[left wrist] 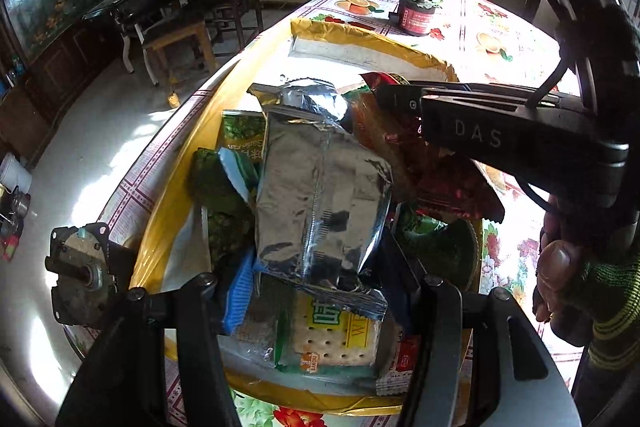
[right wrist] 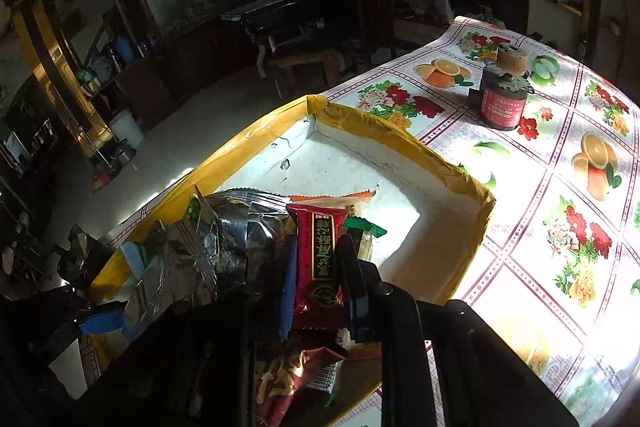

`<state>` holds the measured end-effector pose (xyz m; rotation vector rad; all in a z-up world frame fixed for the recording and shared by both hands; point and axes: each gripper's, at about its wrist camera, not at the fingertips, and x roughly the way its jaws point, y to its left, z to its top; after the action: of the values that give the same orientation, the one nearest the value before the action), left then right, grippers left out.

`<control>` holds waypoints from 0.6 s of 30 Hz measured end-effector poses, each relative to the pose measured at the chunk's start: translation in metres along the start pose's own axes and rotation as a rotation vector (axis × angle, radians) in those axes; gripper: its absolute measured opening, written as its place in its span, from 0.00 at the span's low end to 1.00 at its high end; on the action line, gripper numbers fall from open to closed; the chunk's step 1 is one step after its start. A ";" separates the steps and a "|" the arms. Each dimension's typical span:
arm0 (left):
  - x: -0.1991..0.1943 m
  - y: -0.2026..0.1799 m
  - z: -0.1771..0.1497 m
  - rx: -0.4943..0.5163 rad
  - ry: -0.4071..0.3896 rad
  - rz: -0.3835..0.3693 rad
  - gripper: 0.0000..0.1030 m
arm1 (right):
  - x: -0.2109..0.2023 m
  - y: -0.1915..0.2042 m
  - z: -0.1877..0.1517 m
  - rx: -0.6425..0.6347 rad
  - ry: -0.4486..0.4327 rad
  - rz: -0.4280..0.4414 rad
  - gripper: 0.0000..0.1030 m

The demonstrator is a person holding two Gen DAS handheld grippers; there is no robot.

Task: Organize snacks
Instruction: 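Lower both items into the tray and open both tools to release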

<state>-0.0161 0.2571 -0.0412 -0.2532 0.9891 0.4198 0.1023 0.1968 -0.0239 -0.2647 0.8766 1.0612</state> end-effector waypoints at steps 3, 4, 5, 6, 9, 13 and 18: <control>0.000 0.001 0.001 0.003 0.004 -0.002 0.58 | 0.000 0.002 0.000 -0.015 0.003 -0.016 0.20; 0.000 0.000 0.001 0.006 0.005 0.000 0.58 | 0.000 0.002 0.000 -0.015 0.003 -0.017 0.20; -0.001 0.000 0.000 0.009 0.006 0.000 0.59 | -0.001 0.002 0.000 -0.016 0.003 -0.020 0.21; -0.001 0.000 0.000 0.012 0.008 0.001 0.60 | -0.002 0.002 0.000 -0.016 0.002 -0.022 0.24; -0.003 -0.001 0.000 0.018 0.005 0.006 0.64 | -0.006 0.002 0.000 -0.018 -0.005 -0.030 0.39; -0.011 0.000 -0.002 0.018 -0.011 0.006 0.65 | -0.015 0.004 0.001 -0.028 -0.022 -0.039 0.48; -0.025 -0.003 -0.004 0.030 -0.033 0.006 0.67 | -0.033 0.009 0.001 -0.044 -0.054 -0.042 0.56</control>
<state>-0.0298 0.2476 -0.0226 -0.2158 0.9628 0.4130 0.0889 0.1800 0.0030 -0.2891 0.7970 1.0447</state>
